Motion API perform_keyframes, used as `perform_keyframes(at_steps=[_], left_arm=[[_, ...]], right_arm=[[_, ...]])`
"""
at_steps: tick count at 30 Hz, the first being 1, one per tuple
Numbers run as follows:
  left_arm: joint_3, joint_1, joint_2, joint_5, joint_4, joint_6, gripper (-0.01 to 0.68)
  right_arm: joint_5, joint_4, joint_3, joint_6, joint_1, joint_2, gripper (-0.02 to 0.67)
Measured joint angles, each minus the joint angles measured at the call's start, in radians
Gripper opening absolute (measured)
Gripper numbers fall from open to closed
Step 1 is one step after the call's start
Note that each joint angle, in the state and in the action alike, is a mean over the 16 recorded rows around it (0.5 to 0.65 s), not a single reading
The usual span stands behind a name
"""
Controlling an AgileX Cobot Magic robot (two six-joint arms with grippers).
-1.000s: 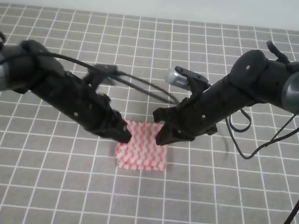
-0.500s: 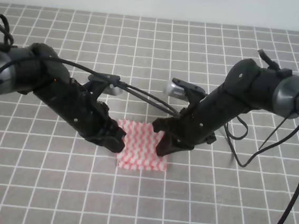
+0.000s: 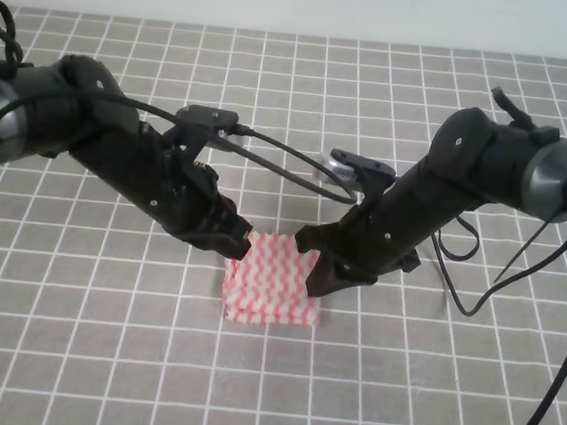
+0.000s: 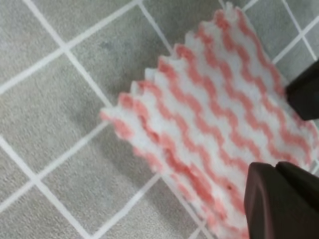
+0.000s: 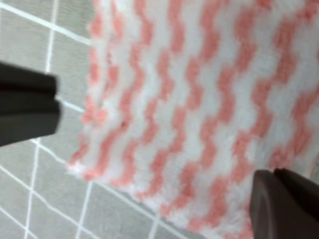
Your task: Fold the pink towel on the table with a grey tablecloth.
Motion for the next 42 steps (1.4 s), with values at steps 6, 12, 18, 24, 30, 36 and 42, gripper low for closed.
perform_keyframes(at_steps=[6,12,18,24,30,36,42], left_arm=[[-0.009,0.0,0.028,0.06,0.011,-0.013,-0.001],[-0.028,0.0,0.052,0.114,0.027,-0.028,-0.001],[-0.074,0.0,0.045,0.083,0.042,-0.04,-0.001],[-0.122,0.0,0.04,0.004,0.043,-0.041,-0.001],[-0.143,0.001,0.075,-0.079,0.047,-0.041,-0.002],[-0.143,0.001,0.121,-0.098,0.052,-0.042,-0.002],[-0.142,0.0,0.121,-0.096,0.055,-0.041,-0.002]], right_arm=[[-0.002,0.004,0.0,0.0,0.0,-0.008,-0.016],[-0.007,0.007,0.0,0.0,0.0,-0.011,-0.016],[-0.036,0.017,0.0,0.001,0.0,-0.011,-0.016],[-0.114,0.032,0.0,0.001,0.0,-0.009,-0.016],[-0.195,0.045,0.0,0.004,-0.001,0.003,-0.016],[-0.24,0.051,0.0,0.012,-0.002,0.019,-0.016],[-0.239,0.051,0.0,0.02,-0.005,0.026,-0.016]])
